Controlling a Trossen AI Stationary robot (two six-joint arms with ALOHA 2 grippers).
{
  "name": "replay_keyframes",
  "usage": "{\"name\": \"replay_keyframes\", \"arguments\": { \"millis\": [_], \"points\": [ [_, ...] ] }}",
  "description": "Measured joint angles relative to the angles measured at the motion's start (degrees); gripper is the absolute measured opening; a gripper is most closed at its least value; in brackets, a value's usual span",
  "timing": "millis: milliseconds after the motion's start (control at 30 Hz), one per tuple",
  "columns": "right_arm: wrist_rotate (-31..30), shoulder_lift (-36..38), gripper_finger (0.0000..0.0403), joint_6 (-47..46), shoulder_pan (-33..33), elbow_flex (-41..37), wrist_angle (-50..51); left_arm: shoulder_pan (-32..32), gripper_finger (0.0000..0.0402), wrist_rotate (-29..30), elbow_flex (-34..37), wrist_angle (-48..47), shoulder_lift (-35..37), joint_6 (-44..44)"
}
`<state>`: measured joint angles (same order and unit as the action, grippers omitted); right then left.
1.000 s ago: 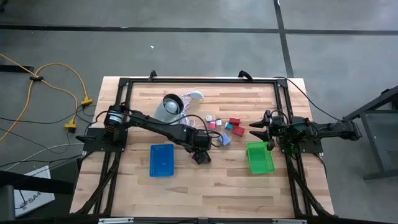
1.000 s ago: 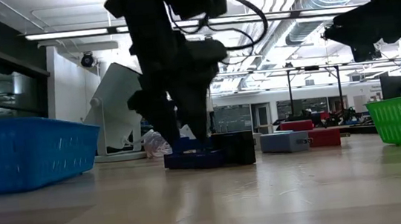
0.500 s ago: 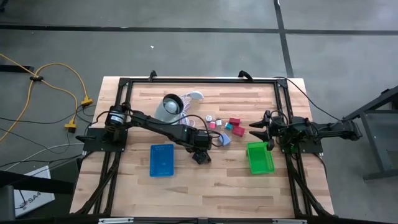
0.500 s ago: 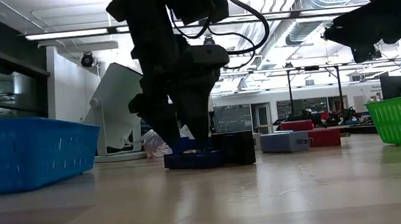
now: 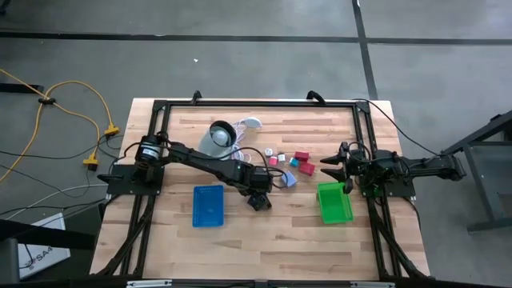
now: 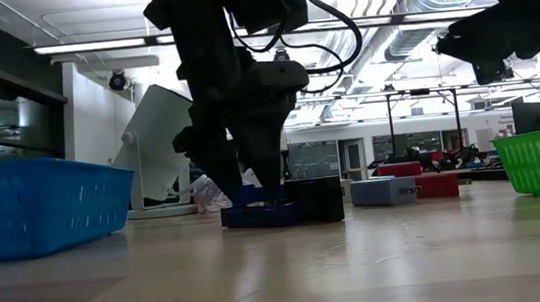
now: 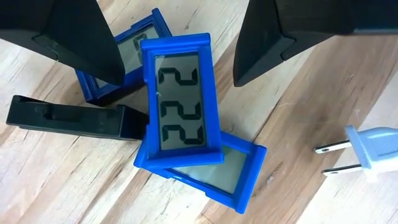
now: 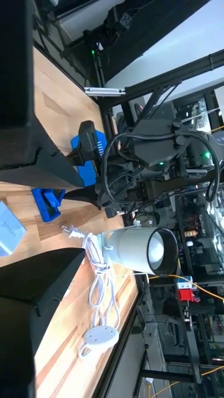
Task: Pick & Place Office items
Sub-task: Put the blue digital timer into the blue bin
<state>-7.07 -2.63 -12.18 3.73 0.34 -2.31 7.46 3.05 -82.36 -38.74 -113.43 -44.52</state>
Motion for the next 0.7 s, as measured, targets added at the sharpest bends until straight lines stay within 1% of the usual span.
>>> {"name": "replay_keyframes", "arguments": {
  "millis": [167, 467, 700],
  "points": [
    [0.0, 0.0, 0.0153, 0.0, 0.0, 0.0, 0.0, 0.0, 0.0287, 0.0, 0.0, 0.0, 0.0, -0.1],
    [0.0, 0.0, 0.0153, 0.0, 0.0, 0.0, 0.0, 0.0, 0.0252, 0.0, 0.0, 0.0, 0.0, -0.1],
    [0.0, 0.0, 0.0153, 0.0, 0.0, 0.0, 0.0, 0.0, 0.0250, 0.0, 0.0, 0.0, 0.0, -0.1]
  ]
}}
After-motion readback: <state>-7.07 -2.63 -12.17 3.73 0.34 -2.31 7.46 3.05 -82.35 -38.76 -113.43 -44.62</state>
